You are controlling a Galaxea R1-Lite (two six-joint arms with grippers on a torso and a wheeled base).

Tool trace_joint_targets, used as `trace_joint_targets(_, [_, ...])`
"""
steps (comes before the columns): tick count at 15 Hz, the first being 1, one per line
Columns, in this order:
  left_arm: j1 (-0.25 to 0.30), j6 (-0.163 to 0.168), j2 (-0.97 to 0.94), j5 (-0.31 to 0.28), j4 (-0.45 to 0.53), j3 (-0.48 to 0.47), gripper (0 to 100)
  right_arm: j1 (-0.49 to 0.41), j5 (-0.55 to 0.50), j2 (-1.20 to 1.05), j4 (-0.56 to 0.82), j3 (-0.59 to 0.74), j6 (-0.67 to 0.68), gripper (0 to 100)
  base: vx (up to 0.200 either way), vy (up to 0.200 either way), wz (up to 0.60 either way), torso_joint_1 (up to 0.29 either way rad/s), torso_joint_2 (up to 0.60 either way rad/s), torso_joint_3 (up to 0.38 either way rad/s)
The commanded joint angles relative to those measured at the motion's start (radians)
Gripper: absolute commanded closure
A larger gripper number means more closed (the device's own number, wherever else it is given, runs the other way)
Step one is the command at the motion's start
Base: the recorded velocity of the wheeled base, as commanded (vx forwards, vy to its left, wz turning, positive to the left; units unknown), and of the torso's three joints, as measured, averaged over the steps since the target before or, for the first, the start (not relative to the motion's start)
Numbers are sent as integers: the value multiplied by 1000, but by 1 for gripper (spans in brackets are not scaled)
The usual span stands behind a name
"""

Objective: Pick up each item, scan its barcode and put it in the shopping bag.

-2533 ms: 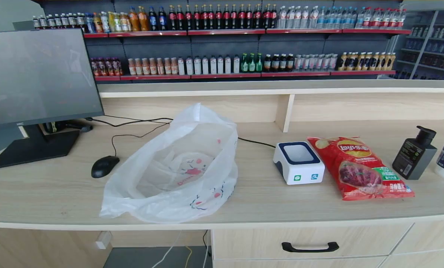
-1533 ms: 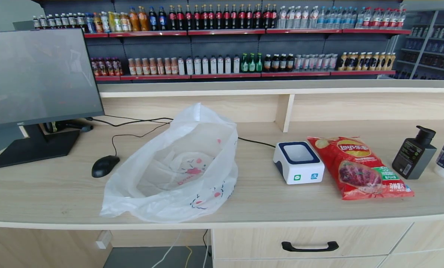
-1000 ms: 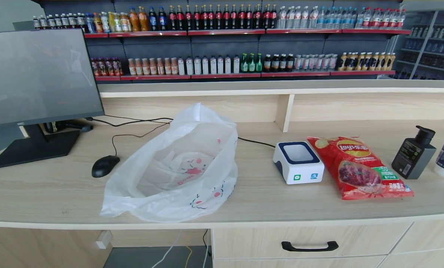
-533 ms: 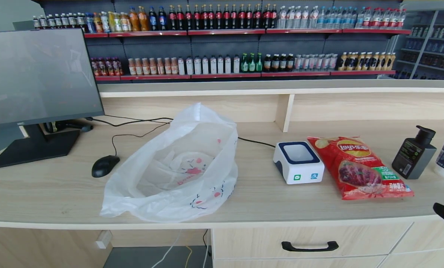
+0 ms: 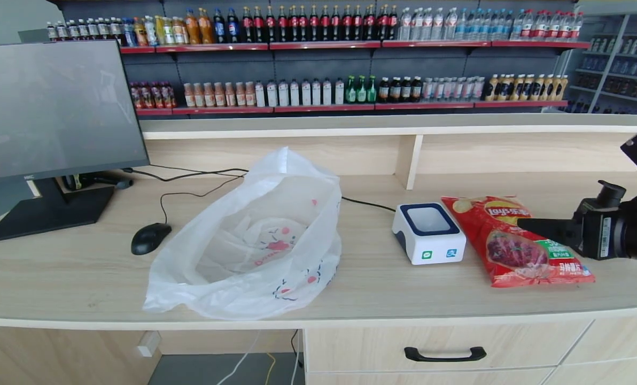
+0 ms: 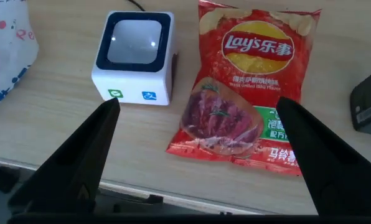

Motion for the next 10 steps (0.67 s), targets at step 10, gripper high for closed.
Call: trace_joint_targets(10, [0, 1, 0, -2, 0, 0, 0, -113, -4, 383, 260, -382, -82, 0, 0, 0, 0, 0, 0, 0])
